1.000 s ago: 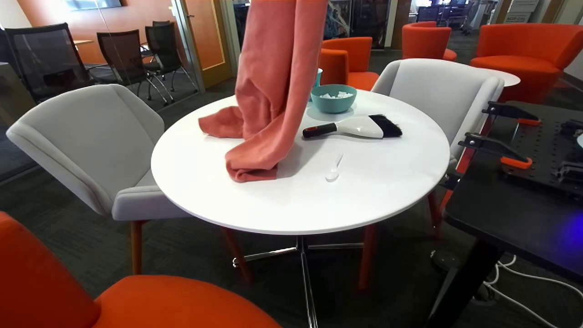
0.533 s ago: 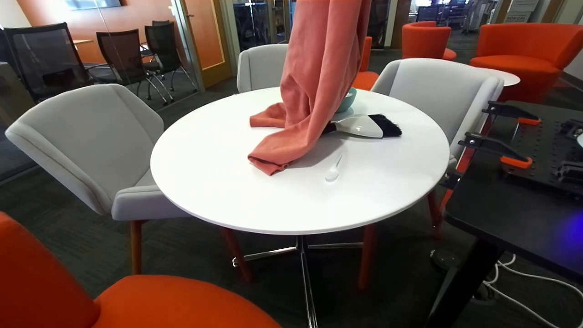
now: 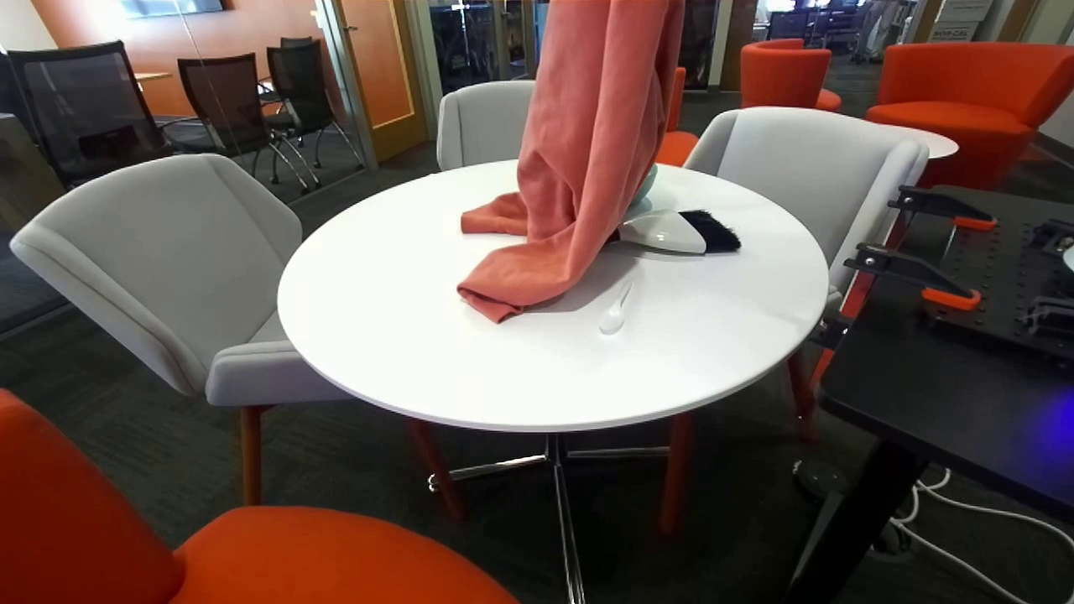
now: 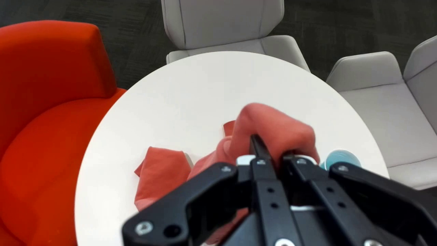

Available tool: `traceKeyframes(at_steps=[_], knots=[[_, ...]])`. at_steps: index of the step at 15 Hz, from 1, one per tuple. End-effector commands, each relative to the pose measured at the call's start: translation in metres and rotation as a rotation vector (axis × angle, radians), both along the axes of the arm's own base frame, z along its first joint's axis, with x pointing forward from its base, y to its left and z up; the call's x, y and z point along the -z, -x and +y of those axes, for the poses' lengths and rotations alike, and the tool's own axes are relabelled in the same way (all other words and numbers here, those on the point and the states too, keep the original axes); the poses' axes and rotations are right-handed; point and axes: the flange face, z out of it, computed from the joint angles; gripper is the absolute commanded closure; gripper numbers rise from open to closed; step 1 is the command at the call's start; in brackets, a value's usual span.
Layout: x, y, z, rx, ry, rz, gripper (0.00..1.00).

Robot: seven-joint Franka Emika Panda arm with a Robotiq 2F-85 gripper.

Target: Hang the shirt on the chair on the right

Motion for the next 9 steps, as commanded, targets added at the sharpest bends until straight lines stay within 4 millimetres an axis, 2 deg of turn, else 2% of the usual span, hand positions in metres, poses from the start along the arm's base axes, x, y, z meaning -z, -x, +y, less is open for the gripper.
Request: traceKeyframes(at_steps=[1,6,9], knots=[[-0.028,0.020,-0.015,0.021,-0.041,-0.021,0.98],[-0.092,0.060,-0.058,0.118,-0.119,-0.085,0.98],[-0.123,0.066,-0.098,0.257,-0.153,-0.163,0.98]])
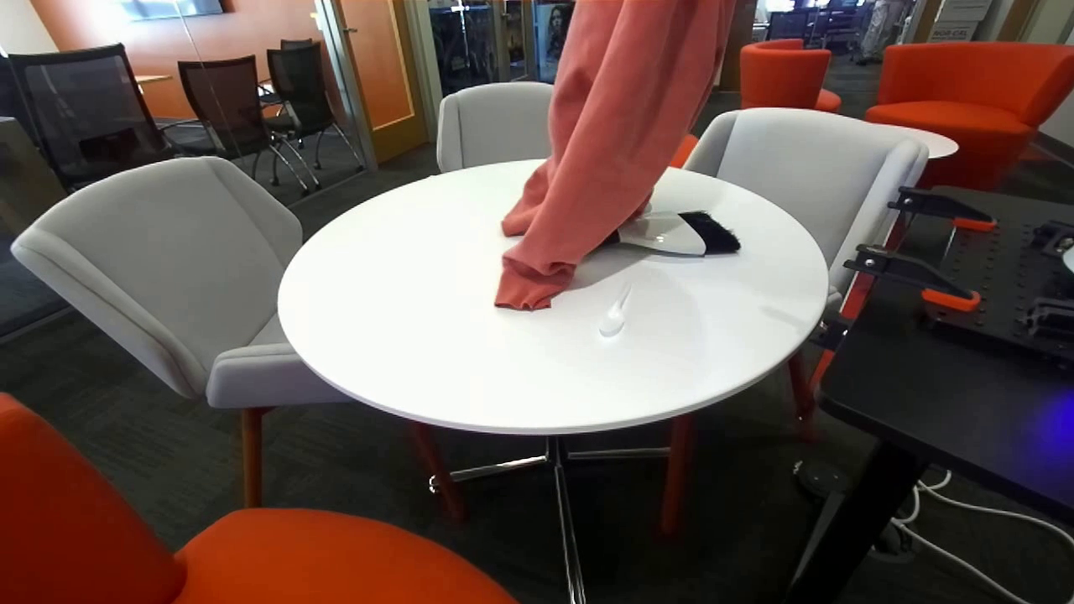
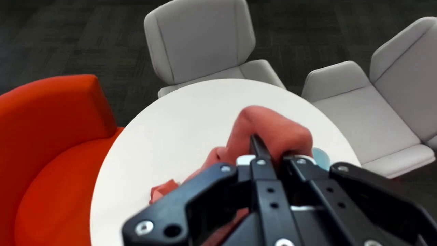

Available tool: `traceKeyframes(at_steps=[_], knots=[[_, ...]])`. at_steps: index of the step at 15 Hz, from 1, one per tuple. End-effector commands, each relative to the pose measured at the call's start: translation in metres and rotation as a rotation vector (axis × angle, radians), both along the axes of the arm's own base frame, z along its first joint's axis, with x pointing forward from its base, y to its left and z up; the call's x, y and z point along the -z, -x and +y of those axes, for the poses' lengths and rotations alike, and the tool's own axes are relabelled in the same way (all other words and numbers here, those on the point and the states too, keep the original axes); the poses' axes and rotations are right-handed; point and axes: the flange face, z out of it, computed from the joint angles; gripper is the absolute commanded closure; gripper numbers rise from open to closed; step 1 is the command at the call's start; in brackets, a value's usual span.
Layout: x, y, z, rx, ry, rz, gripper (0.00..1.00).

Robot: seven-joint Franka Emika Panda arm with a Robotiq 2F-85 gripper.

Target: Hang the shirt on the chair on the right

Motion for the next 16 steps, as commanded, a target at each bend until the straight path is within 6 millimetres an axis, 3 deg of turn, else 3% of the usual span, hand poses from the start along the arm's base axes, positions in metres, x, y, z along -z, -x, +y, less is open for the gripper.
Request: traceKeyframes(at_steps=[1,7,12,16], knots=[[-0.044,0.003,-0.034,0.171,-0.023,-0.107,0.98],[-0.060,-0.013,-0.102,0.479,0.075,-0.249,0.98],[-0.038,-0.026,-0.155,0.681,0.108,-0.281,0.98],[0.002,-0.047,-0.182,0.637,0.006,-0.132,0.98]])
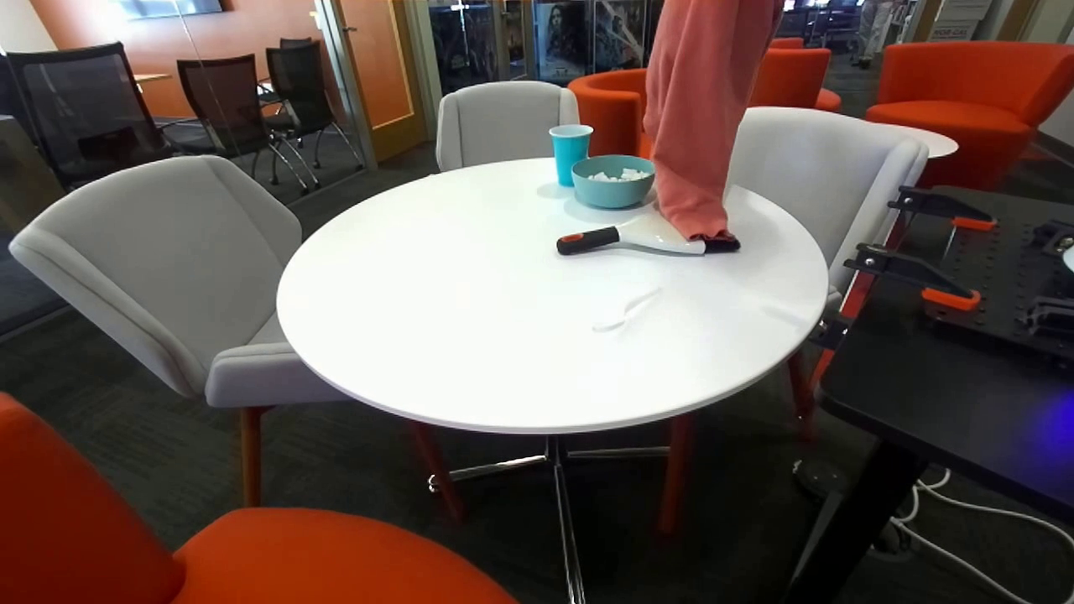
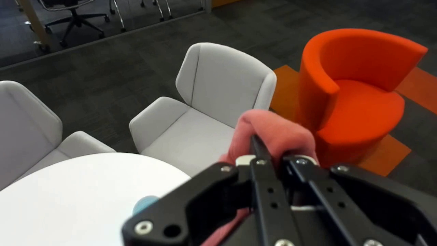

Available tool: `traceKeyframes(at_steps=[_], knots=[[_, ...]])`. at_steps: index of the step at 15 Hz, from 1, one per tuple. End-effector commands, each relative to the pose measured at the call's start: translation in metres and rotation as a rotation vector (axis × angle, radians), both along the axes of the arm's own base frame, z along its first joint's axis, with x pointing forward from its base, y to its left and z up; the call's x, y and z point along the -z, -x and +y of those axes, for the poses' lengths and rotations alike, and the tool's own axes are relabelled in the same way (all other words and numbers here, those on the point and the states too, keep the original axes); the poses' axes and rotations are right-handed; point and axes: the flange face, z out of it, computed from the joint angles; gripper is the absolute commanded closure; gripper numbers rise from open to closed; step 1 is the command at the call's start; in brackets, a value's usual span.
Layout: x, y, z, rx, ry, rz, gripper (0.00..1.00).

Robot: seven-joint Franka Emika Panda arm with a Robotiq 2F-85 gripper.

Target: Hang the shirt on the chair on the right

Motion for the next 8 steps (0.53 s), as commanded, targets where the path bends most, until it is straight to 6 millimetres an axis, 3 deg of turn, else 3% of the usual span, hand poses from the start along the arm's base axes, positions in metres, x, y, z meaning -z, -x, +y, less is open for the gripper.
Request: traceKeyframes(at_steps=[1,4,5,8], knots=[[0.016,-0.023,-0.014,-0.055,-0.128,0.051,0.98],[0.052,-0.039,-0.009,-0.121,-0.224,0.178,0.98],[0.055,-0.027,-0.016,-0.079,-0.189,0.159,0.91],[0.072,-0.037,-0.011,-0.103,-0.215,0.207,0.91]])
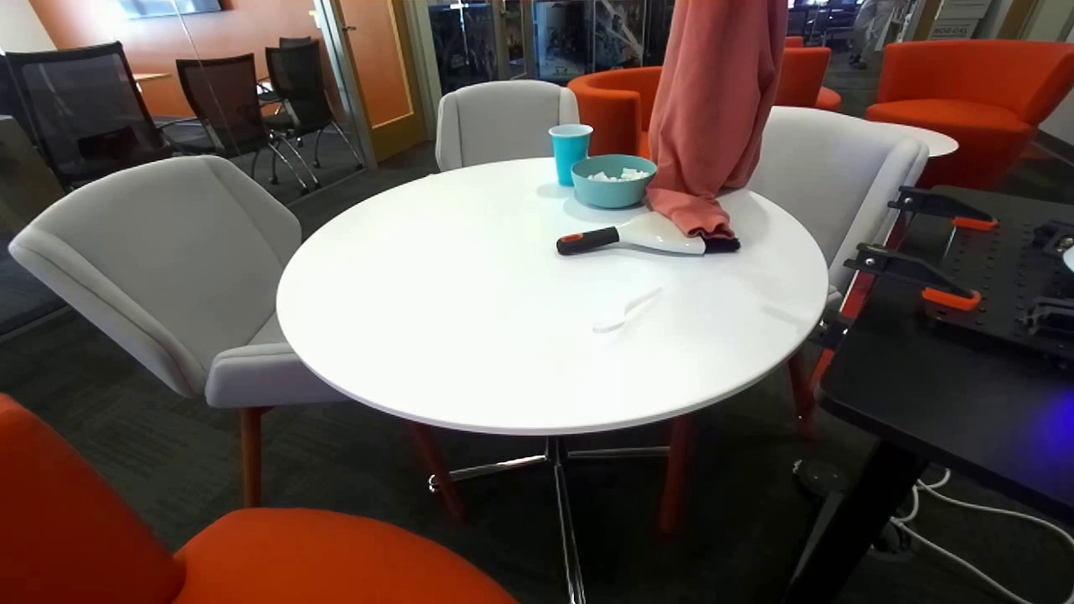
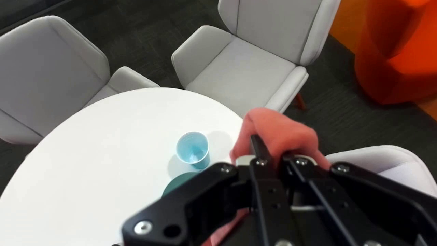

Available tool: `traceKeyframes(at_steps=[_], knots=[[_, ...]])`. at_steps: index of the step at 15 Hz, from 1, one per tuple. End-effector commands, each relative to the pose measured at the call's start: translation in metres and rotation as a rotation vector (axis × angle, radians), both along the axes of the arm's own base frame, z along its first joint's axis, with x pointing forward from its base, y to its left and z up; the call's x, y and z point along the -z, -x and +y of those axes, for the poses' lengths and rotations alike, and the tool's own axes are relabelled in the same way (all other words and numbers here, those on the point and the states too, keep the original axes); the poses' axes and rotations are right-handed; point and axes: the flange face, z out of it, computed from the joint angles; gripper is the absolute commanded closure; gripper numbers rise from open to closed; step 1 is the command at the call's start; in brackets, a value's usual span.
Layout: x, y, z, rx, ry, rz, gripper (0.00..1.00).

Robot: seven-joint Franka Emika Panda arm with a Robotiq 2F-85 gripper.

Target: Hang the shirt on the chair on the right

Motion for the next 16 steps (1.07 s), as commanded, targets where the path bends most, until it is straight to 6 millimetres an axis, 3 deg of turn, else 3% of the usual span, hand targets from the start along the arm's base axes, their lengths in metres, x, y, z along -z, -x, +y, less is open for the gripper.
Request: traceKeyframes(at_steps=[1,2,4,11,16], knots=[[-0.001,-0.001,0.000,-0.003,0.000,0.000,0.91],[-0.002,-0.002,0.001,-0.005,0.001,-0.002,0.98],[0.007,0.000,-0.016,0.039,-0.028,0.008,0.98],[0.049,0.021,-0.107,0.212,-0.163,0.038,0.98],[0.068,0.023,-0.167,0.252,-0.297,0.096,0.98]])
